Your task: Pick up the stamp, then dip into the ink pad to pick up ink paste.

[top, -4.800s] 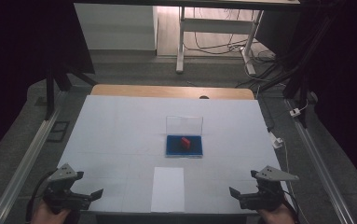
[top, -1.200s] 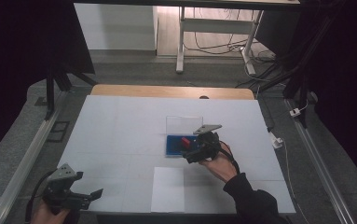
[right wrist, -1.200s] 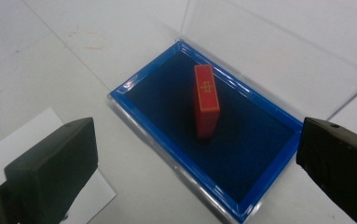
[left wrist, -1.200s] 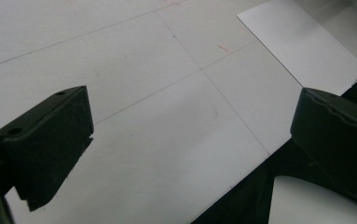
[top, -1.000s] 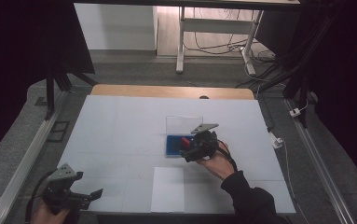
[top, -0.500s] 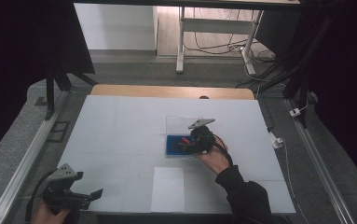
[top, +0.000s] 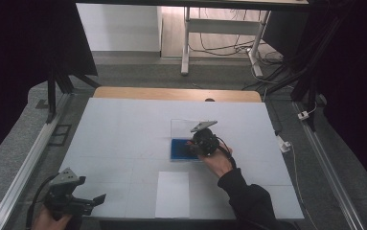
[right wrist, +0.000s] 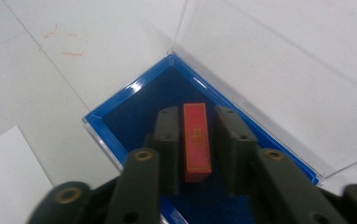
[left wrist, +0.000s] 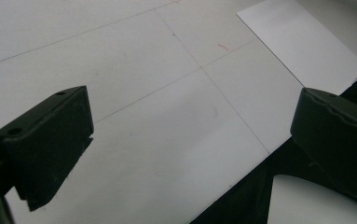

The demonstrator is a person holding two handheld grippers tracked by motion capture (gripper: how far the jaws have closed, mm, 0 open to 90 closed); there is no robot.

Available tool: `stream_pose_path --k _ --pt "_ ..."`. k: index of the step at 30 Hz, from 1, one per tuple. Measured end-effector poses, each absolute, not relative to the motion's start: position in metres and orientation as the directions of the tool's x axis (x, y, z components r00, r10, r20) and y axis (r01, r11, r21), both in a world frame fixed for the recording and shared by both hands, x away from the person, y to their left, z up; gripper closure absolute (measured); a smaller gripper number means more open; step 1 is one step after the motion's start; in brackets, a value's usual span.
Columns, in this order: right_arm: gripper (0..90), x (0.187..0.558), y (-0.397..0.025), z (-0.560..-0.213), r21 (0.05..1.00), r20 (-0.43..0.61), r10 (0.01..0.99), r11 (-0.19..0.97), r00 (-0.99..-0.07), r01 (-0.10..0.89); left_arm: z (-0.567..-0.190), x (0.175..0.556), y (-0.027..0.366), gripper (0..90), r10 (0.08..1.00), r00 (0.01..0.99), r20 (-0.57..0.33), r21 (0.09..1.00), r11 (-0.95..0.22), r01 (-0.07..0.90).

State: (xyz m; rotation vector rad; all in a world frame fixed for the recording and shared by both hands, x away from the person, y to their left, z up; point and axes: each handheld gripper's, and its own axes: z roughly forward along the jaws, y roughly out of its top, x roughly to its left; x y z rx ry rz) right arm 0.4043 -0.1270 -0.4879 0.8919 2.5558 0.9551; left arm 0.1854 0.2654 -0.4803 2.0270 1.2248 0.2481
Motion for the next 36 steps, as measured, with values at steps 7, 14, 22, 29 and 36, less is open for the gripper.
stream_pose_path --k 7,14,22,29,36 --pt "79.6 0.404 -0.128 -0.488 0.663 -0.037 0.628 0.598 -0.778 0.451 -0.480 0.186 0.266 0.0 0.826 0.525 -0.205 0.680 -0.266 0.684" --pt "79.6 0.401 -0.133 -0.479 0.700 -0.029 0.616 0.575 -0.787 0.424 -0.480 0.186 0.266 0.0 0.821 0.531 -0.209 0.676 -0.271 0.685" --pt "79.6 0.399 -0.138 -0.473 0.701 -0.023 0.608 0.576 -0.794 0.420 -0.480 0.187 0.266 0.0 0.820 0.532 -0.213 0.675 -0.270 0.686" --pt "79.6 0.398 -0.141 -0.469 0.703 -0.026 0.606 0.576 -0.795 0.416 -0.480 0.186 0.266 0.0 0.819 0.533 -0.213 0.676 -0.271 0.685" --pt "79.7 0.400 -0.143 -0.467 0.709 -0.020 0.612 0.567 -0.791 0.421 -0.480 0.187 0.267 0.0 0.817 0.534 -0.217 0.677 -0.268 0.685"
